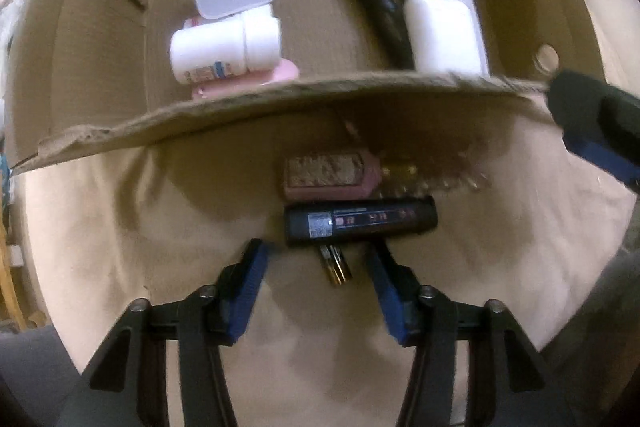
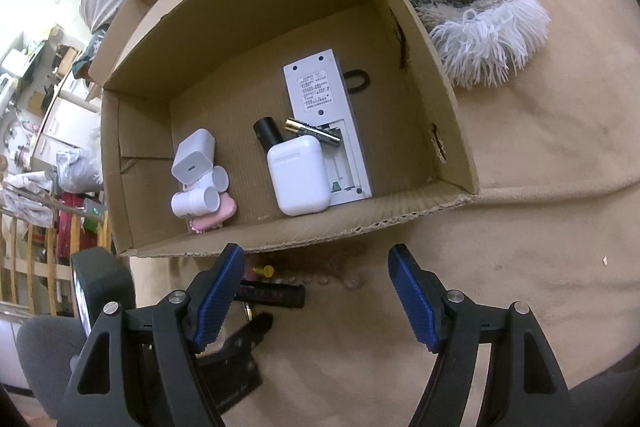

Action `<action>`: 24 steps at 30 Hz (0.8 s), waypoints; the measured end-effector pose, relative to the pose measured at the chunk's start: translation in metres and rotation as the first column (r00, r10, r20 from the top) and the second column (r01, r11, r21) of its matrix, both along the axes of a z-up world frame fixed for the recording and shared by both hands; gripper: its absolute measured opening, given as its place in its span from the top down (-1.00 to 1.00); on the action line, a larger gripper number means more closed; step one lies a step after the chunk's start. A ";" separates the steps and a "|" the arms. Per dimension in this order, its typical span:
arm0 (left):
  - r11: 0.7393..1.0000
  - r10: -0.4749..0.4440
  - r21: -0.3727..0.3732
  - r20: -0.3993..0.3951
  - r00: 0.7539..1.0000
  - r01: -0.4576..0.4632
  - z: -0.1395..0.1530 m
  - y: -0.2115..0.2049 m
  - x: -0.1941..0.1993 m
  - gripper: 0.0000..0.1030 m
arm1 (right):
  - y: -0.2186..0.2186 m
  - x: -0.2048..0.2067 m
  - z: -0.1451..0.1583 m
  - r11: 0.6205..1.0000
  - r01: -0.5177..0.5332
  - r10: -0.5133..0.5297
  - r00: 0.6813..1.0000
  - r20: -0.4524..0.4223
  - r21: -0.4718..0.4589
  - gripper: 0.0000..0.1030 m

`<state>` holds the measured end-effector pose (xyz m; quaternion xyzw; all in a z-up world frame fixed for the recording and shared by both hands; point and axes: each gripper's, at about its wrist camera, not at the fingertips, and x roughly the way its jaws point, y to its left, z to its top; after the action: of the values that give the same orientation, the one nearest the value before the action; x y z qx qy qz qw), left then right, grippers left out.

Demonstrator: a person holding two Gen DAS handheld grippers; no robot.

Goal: Organize rigid objects
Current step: 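Grasp the small gold battery with the left tool while the right tool grasps the black battery pack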

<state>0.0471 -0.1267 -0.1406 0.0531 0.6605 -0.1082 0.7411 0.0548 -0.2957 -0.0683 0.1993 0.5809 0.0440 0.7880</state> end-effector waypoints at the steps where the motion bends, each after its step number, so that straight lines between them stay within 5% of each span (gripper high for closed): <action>1: 1.000 0.004 0.011 0.008 1.000 -0.004 0.000 0.002 0.000 0.42 | 0.000 0.000 0.000 1.000 -0.001 0.001 1.000 0.000 0.001 -0.52; 3: 1.000 -0.001 0.001 0.005 1.000 0.001 0.001 0.004 0.000 0.82 | -0.001 0.000 0.000 1.000 0.000 0.000 1.000 0.000 0.004 -0.52; 11: 0.998 0.022 -0.053 -0.067 0.998 -0.025 0.020 0.048 -0.007 0.82 | -0.002 0.000 -0.001 1.000 -0.002 0.002 1.000 -0.002 0.012 -0.52; 17: 0.997 0.068 -0.037 0.037 0.997 -0.066 0.070 0.087 -0.013 0.82 | 0.008 -0.004 -0.015 0.998 -0.030 0.034 0.997 -0.066 0.050 -0.52; 24: 0.982 0.191 -0.033 0.126 0.973 -0.189 0.090 0.129 -0.009 0.82 | 0.055 -0.008 -0.042 0.991 -0.130 0.134 0.980 -0.149 0.036 -0.52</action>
<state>0.0386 0.0024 -0.0507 -0.0110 0.6123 -0.0400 0.7895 0.0464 -0.2403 -0.1100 0.1733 0.6503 0.0884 0.7344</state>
